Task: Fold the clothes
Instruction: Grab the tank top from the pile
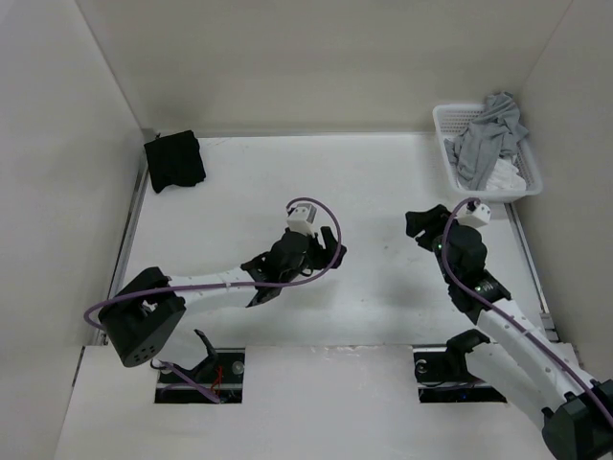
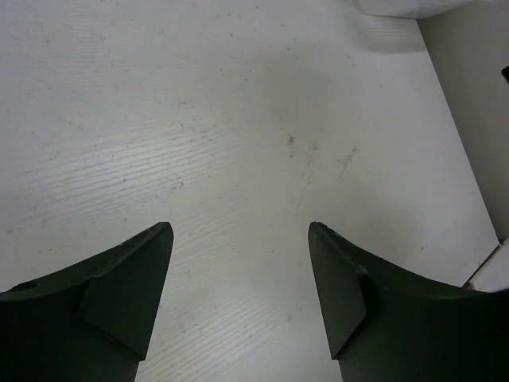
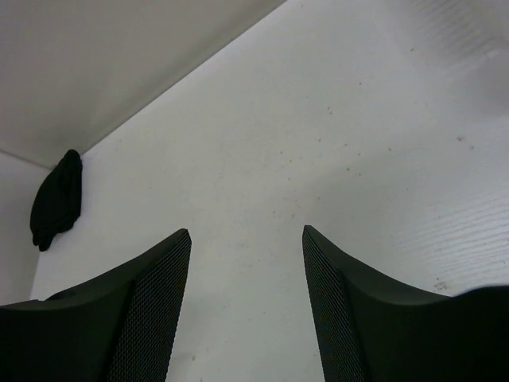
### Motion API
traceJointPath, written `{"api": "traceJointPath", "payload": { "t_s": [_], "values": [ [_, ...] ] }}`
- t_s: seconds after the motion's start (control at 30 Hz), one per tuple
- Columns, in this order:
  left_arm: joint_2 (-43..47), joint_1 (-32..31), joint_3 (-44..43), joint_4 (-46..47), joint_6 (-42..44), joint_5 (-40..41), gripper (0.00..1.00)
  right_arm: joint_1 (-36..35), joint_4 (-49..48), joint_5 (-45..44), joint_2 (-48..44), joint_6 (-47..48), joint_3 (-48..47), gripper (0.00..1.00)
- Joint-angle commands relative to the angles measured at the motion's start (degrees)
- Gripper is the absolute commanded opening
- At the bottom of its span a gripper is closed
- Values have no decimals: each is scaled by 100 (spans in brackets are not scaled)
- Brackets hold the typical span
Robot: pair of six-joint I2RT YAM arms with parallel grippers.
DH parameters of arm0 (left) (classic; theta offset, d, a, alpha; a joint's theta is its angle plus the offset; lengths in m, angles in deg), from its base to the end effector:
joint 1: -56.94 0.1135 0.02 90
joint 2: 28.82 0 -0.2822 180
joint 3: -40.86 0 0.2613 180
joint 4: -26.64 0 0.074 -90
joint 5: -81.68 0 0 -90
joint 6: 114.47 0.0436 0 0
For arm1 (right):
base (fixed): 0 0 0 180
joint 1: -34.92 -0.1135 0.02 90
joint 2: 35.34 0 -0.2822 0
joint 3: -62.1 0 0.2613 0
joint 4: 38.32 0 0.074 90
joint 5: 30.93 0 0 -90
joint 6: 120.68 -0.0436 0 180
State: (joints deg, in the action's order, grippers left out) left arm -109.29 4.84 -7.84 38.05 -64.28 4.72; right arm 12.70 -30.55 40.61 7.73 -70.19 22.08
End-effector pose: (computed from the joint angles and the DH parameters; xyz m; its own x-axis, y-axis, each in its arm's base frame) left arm 0.1949 -0.2343 0.2137 -0.5732 -0.2791 -0.7704 0.3539 0.7637 -0.5399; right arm 0.1793 0.0583 0.2707 -0.1791 0.5787 -0.7956 0.0559 0.8134 0.5790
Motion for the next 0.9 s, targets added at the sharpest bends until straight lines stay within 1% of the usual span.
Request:
{"api": "traceJointPath", "payload": {
  "t_s": [0.0, 0.07, 0.13, 0.23, 0.27, 0.3, 0.33, 0.37, 0.4, 0.43, 0.5, 0.57, 0.6, 0.63, 0.67, 0.7, 0.73, 0.77, 0.8, 0.87],
  "values": [
    [75, 55, 167, 353, 114, -152, 69, 3, -48, -202, 26, -92, -244, 61],
    [14, 55, 176, 387, 149, -187, 69, 38, -48, -202, 87, -110, -296, 58],
    [-57, 11, 167, 449, 184, -188, 68, 82, -57, -202, 219, -75, -393, 52],
    [-110, -59, 202, 572, 211, -188, 66, 169, -65, -202, 482, -13, -569, 36],
    [-92, -94, 254, 677, 289, -188, 54, 274, -31, -167, 666, 39, -743, 15],
    [-92, -103, 264, 695, 307, -188, 52, 353, -4, -176, 789, 74, -858, 8],
    [-75, -138, 316, 817, 412, -188, 39, 520, 66, -202, 965, 92, -1068, 3],
    [-66, -173, 360, 949, 509, -188, 26, 826, 136, -150, 1280, 118, -1418, 0],
    [-57, -182, 395, 1020, 553, -170, 18, 1046, 128, -149, 1509, 162, -1648, 0],
    [-57, -182, 422, 1055, 562, -144, 14, 1414, 67, -158, 1946, 258, -2059, 0],
    [-57, -130, 448, 1064, 562, -144, 12, 1847, -65, -176, 2563, 338, -2571, 0],
    [-48, -68, 483, 1082, 580, -144, 14, 2435, -241, -141, 3528, 321, -3360, 2],
    [-48, -16, 501, 1126, 589, -178, 20, 2646, -311, -175, 3994, 356, -3773, 5],
    [-57, 19, 518, 1161, 589, -187, 27, 2779, -303, -202, 4321, 382, -4090, 7],
    [-83, 46, 536, 1205, 563, -188, 36, 3015, -251, -219, 4811, 452, -4598, 11],
    [-101, 55, 545, 1222, 571, -188, 40, 3252, -154, -263, 5312, 522, -5125, 19],
    [-110, 46, 545, 1231, 571, -188, 41, 3324, -119, -290, 5448, 532, -5270, 21],
    [-153, 55, 545, 1266, 588, -196, 47, 3534, 30, -333, 5901, 514, -5741, 32],
    [-162, 64, 545, 1267, 589, -205, 47, 3684, 144, -325, 6193, 488, -6042, 38],
    [-224, 134, 536, 1275, 597, -231, 48, 3851, 329, -290, 6747, 540, -6622, 47]
  ]
}}
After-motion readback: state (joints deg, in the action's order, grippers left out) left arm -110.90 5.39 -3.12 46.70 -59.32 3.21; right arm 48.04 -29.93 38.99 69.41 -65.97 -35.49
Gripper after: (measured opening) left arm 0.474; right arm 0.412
